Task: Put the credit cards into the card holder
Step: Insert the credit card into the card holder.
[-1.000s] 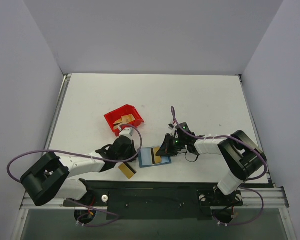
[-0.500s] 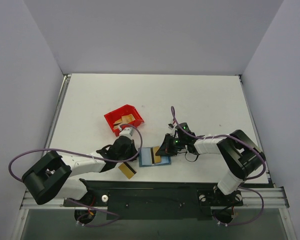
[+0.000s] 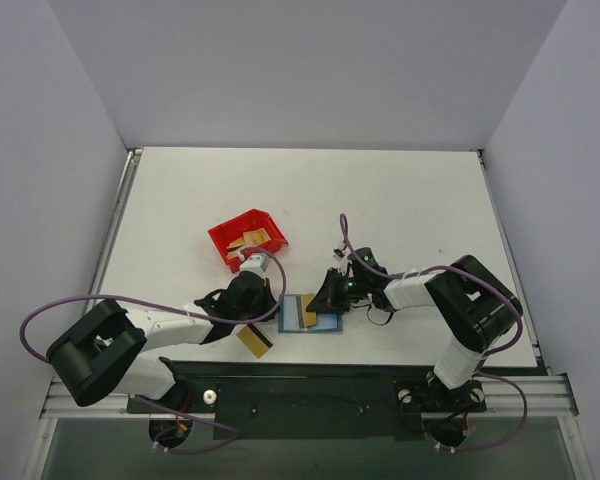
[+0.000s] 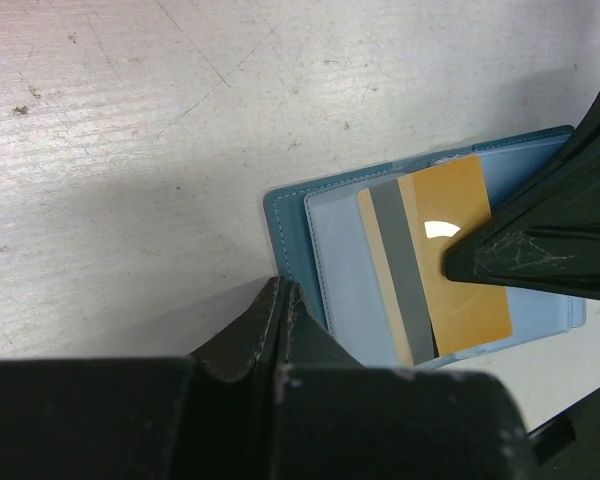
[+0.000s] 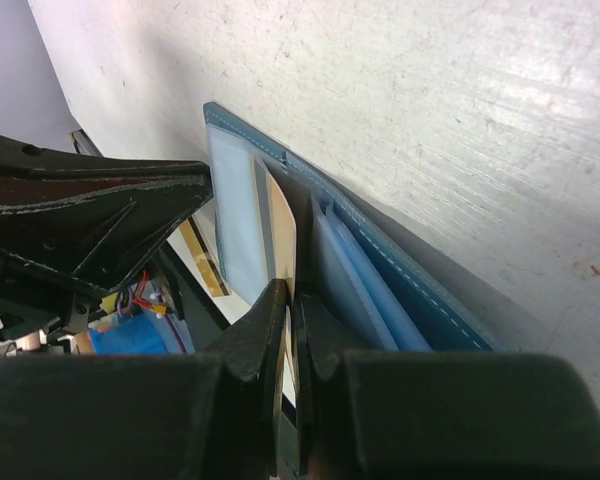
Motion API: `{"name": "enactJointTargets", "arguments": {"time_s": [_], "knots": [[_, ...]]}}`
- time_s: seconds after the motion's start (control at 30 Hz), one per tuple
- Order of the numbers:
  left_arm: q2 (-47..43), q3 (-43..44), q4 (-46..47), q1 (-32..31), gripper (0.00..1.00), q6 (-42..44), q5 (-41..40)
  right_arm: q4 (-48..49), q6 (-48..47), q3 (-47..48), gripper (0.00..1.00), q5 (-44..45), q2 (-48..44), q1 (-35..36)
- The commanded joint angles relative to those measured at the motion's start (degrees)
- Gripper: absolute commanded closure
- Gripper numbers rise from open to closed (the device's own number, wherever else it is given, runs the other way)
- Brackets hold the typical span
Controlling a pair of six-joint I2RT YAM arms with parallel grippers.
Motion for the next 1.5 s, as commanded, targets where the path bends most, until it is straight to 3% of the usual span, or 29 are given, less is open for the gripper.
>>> {"name": "enactJointTargets", "arguments": {"time_s": [0.0, 0.63, 0.93, 1.13, 1.47], "knots": [[1.90, -1.25, -4.36, -0.79, 1.00, -0.61, 2.31, 0.18, 1.42, -1.80, 1.00, 5.16, 1.47, 1.36], [-0.30, -2.13, -5.58, -1.31, 1.00, -2.45, 1.87, 5.90, 9.34, -4.61, 1.00, 13.34, 2.35, 6.19], [-10.84, 4.99, -20.26, -1.23, 1.00, -0.61, -7.71, 5.29, 9.07, -4.97, 1.00, 14.48, 3.32, 6.19], [-12.78, 4.99, -14.14, -1.40, 1.00, 1.32, -3.34, 4.14, 8.28, -4.79, 1.00, 15.18, 3.40, 6.28], [-4.88, 5.87, -4.63, -4.38, 1.00, 3.79, 1.78, 3.53, 7.84, -4.35, 1.00, 14.74, 4.11, 6.28]]}}
